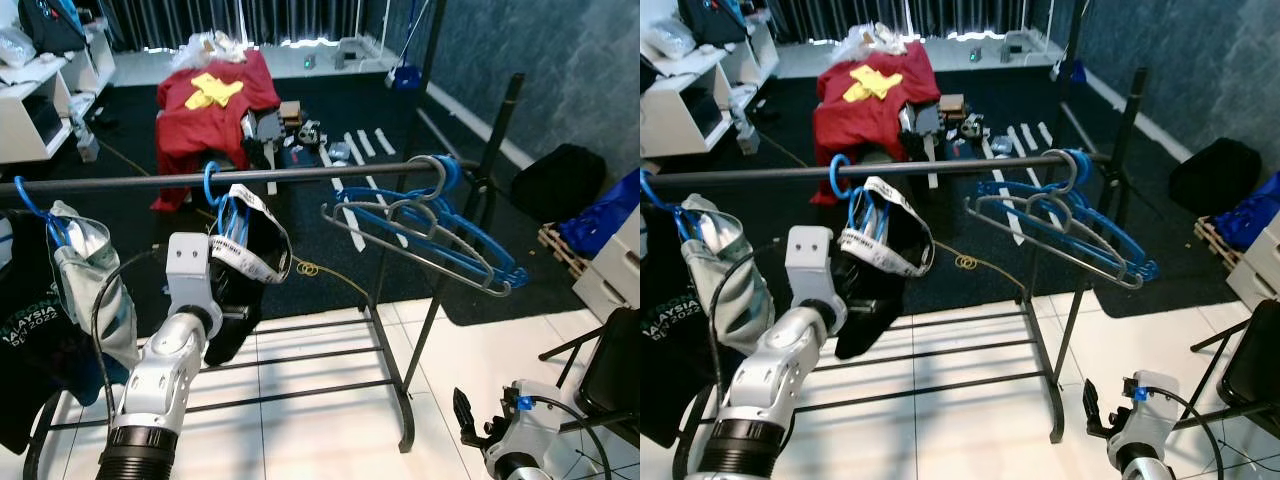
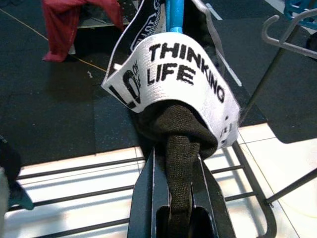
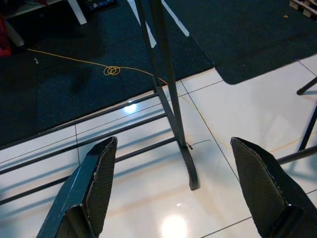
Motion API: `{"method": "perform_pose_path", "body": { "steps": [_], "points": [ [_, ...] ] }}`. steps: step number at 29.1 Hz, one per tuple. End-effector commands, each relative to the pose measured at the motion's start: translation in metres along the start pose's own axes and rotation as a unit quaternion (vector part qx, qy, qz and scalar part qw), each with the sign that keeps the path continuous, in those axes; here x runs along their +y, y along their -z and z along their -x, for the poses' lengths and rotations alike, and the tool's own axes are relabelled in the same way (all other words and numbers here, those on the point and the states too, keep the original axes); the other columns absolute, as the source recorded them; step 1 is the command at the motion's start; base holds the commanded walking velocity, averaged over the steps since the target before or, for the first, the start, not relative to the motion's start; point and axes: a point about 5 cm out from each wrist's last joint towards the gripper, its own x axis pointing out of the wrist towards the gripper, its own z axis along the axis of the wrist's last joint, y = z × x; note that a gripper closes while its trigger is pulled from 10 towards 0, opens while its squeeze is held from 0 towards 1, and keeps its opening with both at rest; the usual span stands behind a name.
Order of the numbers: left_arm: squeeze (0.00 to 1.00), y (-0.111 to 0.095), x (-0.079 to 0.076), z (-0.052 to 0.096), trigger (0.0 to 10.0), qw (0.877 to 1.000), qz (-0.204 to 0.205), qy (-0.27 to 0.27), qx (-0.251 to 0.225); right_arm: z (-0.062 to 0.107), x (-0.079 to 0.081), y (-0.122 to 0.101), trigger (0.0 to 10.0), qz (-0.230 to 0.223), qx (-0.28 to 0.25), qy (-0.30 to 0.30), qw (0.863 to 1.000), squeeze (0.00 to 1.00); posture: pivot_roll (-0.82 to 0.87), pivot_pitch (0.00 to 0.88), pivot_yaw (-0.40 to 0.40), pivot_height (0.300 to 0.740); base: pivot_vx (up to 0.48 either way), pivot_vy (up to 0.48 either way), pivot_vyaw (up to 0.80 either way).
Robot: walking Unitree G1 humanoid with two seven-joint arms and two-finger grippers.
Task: Hang hanger
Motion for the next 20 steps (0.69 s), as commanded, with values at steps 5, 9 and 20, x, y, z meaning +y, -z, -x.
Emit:
{"method": "perform_pose_path", "body": {
  "steps": [5, 9, 20],
  "points": [
    [0.0, 0.021, 0.003, 0.002, 10.0, 0.998, -0.003, 0.003, 0.056, 0.002, 0.001, 0.007, 10.0, -0.006, 0.015, 0.003, 1.0, 0.0, -0.05, 0.048, 0.003, 0.74, 0.0, 0.0, 0.0],
    [1.0, 0.025, -0.009, 0.008, 10.0, 0.994, -0.001, 0.085, 0.07, 0.003, 0.0, 0.009, 10.0, -0.007, 0.017, 0.003, 1.0, 0.0, -0.05, 0.045, 0.002, 0.74, 0.0, 0.0, 0.0],
    [1.0, -0.007, 0.054, 0.035, 10.0, 0.965, 0.01, 0.264, 0.01, 0.002, -0.004, 0.011, 10.0, -0.007, 0.024, 0.003, 1.0, 0.0, -0.04, 0.046, -0.006, 0.74, 0.0, 0.0, 0.0]
  ]
}}
